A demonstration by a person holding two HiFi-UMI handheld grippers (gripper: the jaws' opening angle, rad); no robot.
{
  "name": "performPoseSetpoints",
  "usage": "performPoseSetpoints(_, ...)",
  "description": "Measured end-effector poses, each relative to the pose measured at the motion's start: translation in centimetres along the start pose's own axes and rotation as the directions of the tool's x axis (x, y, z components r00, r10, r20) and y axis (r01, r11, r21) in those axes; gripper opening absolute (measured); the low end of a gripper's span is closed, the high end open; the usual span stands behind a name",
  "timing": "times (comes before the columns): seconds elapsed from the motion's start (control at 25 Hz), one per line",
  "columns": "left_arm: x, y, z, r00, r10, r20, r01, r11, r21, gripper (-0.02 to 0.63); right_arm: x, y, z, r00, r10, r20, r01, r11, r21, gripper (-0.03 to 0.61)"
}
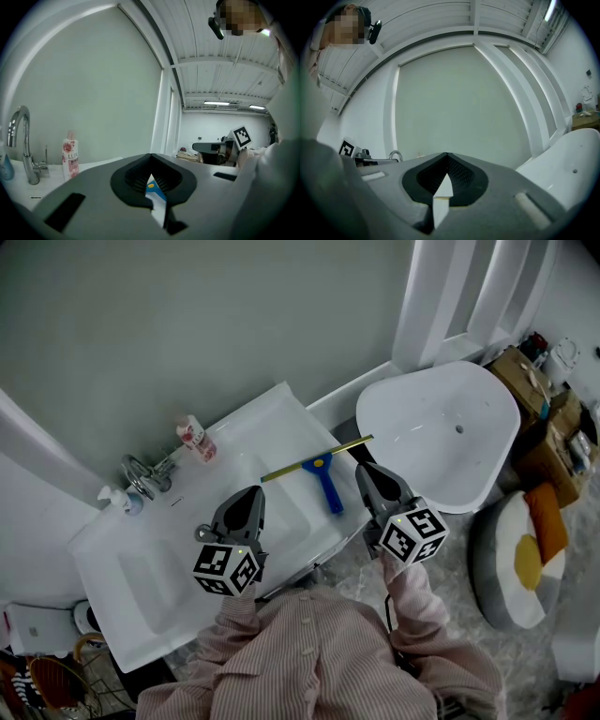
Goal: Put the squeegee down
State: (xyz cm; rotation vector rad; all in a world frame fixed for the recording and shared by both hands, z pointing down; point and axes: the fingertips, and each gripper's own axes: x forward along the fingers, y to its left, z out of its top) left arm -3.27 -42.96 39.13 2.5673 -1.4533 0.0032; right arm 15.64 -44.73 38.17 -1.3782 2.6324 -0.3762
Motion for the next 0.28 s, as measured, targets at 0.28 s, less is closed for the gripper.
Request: performPoseSetpoints(0.28, -0.02, 0.61, -0.81, 1.000, 0.016, -0.020, -0.016, 1.000, -0.012, 0.002, 0.00, -0.31, 0.01, 1.000, -0.002, -0.004, 0.002, 1.000, -0.002, 0.005)
